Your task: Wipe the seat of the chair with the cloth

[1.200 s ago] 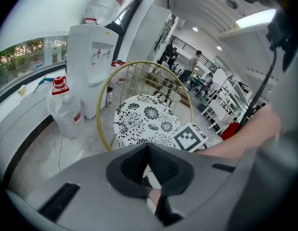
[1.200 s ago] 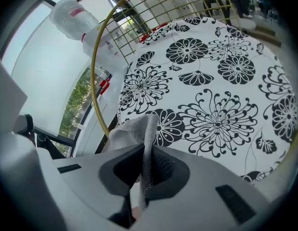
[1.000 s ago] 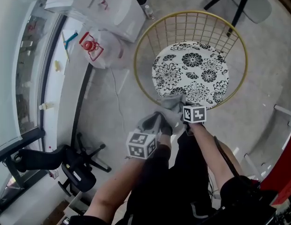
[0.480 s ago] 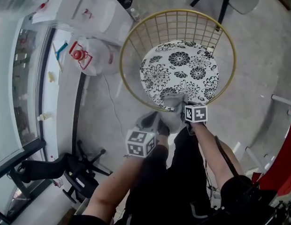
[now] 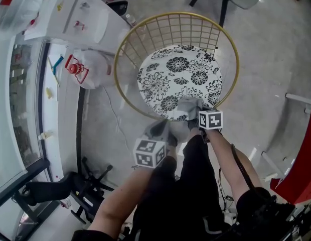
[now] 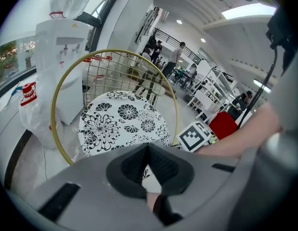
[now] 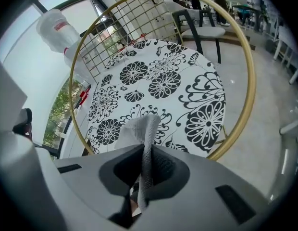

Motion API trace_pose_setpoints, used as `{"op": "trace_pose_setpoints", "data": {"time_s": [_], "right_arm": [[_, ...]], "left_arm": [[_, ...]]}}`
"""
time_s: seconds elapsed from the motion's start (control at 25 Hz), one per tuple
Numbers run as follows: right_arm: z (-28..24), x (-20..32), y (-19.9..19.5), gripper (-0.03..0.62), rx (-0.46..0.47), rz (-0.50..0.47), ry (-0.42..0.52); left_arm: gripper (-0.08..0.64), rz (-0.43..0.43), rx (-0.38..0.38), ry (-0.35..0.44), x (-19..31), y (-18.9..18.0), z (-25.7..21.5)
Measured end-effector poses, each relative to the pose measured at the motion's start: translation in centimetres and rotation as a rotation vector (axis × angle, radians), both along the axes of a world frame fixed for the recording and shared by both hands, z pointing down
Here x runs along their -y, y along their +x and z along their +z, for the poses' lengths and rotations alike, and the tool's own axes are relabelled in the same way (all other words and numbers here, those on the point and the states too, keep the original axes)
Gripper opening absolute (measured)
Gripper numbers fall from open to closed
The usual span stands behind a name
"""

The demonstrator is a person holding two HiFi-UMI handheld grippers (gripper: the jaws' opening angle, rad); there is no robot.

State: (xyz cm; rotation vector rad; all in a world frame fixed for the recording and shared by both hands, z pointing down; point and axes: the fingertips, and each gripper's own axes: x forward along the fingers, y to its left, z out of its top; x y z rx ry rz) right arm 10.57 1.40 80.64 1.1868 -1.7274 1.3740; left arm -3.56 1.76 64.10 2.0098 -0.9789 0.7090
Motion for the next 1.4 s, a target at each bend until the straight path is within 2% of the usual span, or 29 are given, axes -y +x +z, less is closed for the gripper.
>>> {"op": "trace_pose_setpoints", "data": {"time_s": [0.72, 1.08, 1.2, 1.4], "right_arm": [[-0.7, 0.3, 8.6, 0.023, -0.095, 0.114, 0.004], [-1.7, 0.2, 12.4, 0.023, -0.154, 0.172, 0.009], [-2.7, 0.1, 13.3, 0.023, -0.174, 0.180, 0.015], [-5.3, -0.2, 14.4, 0.023, -0.204, 0.197, 0.029]], "left_arm": [[0.006, 0.063, -0.018, 0.021, 0.8, 3.6, -1.3], [0.006, 0.052, -0.030, 0.042, 1.2, 3.4, -2.7], [0.006, 0.041, -0.055, 0.056, 1.4, 2.9, -3.8], [0.006, 0.032, -0.044, 0.089, 1.3, 1.4, -5.8]]}}
